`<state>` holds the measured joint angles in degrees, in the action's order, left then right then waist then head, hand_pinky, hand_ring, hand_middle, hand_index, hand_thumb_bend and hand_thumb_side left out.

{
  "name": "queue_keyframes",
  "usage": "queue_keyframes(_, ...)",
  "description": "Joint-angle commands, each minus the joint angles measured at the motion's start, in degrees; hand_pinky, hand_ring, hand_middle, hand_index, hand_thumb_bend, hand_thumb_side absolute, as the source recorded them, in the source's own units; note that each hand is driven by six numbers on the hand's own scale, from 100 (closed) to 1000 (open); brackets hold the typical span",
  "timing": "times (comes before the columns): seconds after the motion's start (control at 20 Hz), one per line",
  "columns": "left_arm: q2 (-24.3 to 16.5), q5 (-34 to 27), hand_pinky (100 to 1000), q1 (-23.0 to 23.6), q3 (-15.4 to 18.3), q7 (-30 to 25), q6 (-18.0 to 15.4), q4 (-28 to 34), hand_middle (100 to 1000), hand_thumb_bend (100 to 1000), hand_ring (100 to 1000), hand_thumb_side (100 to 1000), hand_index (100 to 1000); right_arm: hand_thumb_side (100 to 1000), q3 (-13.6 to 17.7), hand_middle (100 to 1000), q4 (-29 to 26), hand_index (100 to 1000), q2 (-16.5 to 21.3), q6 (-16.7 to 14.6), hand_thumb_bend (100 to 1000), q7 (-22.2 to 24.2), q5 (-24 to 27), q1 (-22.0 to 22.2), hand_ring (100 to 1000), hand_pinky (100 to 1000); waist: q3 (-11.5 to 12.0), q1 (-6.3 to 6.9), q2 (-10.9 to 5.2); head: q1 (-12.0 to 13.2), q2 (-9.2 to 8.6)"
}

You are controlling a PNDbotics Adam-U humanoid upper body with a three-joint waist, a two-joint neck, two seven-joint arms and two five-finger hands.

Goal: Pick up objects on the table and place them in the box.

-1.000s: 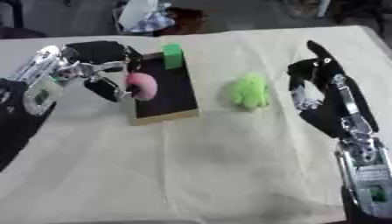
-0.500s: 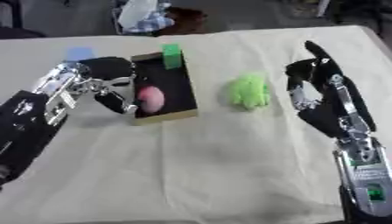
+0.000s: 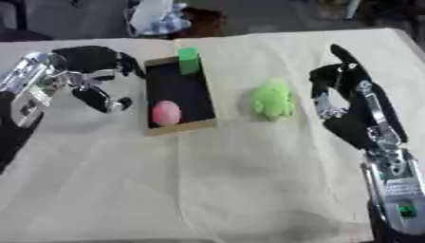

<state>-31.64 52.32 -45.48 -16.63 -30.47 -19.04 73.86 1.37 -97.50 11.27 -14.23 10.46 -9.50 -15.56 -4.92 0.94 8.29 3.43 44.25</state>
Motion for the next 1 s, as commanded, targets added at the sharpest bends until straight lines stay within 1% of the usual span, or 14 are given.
queue_keyframes(0.05, -4.3, -1.3, 794, -1.9, 2.9, 0.8, 2.0, -0.6, 786, 274, 742, 254, 892, 471, 0.2, 669, -0.5, 994, 0.7, -0.1, 100, 0.1, 0.2, -0.4, 732, 802, 0.1, -0.35, -1.23, 0.0, -0.13)
queue_keyframes(0.1, -4.9, -0.9, 798, -2.5, 3.5, 1.1, 2.5, -1.9, 794, 298, 749, 259, 898, 471, 0.2, 669, -0.5, 994, 0.8, -0.2, 100, 0.1, 0.2, -0.4, 732, 802, 0.1, -0.32, -1.25, 0.0, -0.13)
queue_keyframes(0.15, -5.4, -0.3, 804, -3.0, 3.9, 1.3, 2.7, -3.2, 806, 343, 762, 269, 907, 471, 0.2, 669, -0.5, 994, 0.8, -0.2, 100, 0.1, 0.2, -0.4, 732, 802, 0.1, -0.3, -1.26, -0.1, -0.13)
queue_keyframes(0.3, -6.0, 3.4, 810, -5.0, 5.2, 2.2, 3.0, -7.8, 824, 413, 780, 285, 921, 474, 0.2, 669, -0.4, 994, 0.9, -0.1, 100, 0.1, 0.3, -0.4, 732, 802, 0.1, -0.25, -1.23, -0.2, -0.13)
queue_keyframes(0.35, -5.9, 4.9, 813, -5.7, 5.6, 2.6, 3.1, -9.5, 832, 437, 787, 310, 929, 473, 0.2, 669, -0.3, 994, 0.9, -0.1, 100, 0.1, 0.4, -0.3, 732, 802, 0.1, -0.25, -1.2, -0.3, -0.13)
queue_keyframes(0.45, -5.1, 8.1, 814, -7.2, 6.5, 3.4, 3.2, -13.4, 834, 427, 787, 343, 932, 474, 0.1, 669, -0.3, 995, 0.9, -0.2, 100, 0.2, 0.5, -0.4, 732, 802, 0.1, -0.29, -1.15, -0.3, -0.13)
queue_keyframes(0.55, -4.0, 10.4, 817, -8.4, 7.6, 4.4, 3.5, -17.4, 842, 410, 793, 408, 935, 473, 0.1, 669, -0.2, 995, 0.9, -0.2, 100, 0.2, 0.5, -0.5, 732, 802, 0.1, -0.42, -1.02, -0.3, -0.13)
queue_keyframes(0.65, -2.7, 12.5, 822, -9.8, 8.7, 5.5, 3.9, -21.4, 856, 417, 806, 464, 945, 472, 0.0, 669, -0.2, 995, 0.9, -0.2, 100, 0.3, 0.6, -0.6, 732, 802, -0.1, -0.59, -0.84, -0.3, -0.13)
queue_keyframes(0.7, -2.1, 13.7, 825, -10.4, 9.3, 6.2, 4.4, -23.3, 863, 418, 812, 471, 953, 472, 0.0, 669, -0.2, 995, 0.9, -0.2, 100, 0.3, 0.6, -0.7, 732, 802, -0.1, -0.67, -0.72, -0.2, -0.13)
queue_keyframes(0.75, -1.5, 15.0, 827, -11.0, 9.9, 7.1, 4.9, -25.0, 867, 414, 817, 469, 956, 472, 0.0, 669, -0.1, 995, 0.9, -0.3, 100, 0.3, 0.7, -0.8, 732, 802, -0.2, -0.75, -0.61, -0.2, -0.13)
queue_keyframes(0.9, -0.1, 18.2, 835, -12.4, 11.7, 10.1, 6.3, -29.3, 879, 411, 834, 422, 957, 472, -0.2, 669, -0.1, 995, 0.9, -0.3, 100, 0.5, 0.8, -1.1, 732, 802, -0.7, -0.97, -0.09, 0.2, -0.13)
queue_keyframes(1.0, 0.3, 19.4, 836, -13.1, 12.8, 11.5, 6.6, -31.6, 878, 389, 835, 398, 954, 473, -0.3, 668, 0.0, 995, 1.0, -0.4, 100, 0.6, 1.0, -1.5, 732, 802, -1.0, -1.11, 0.42, 0.5, -0.13)
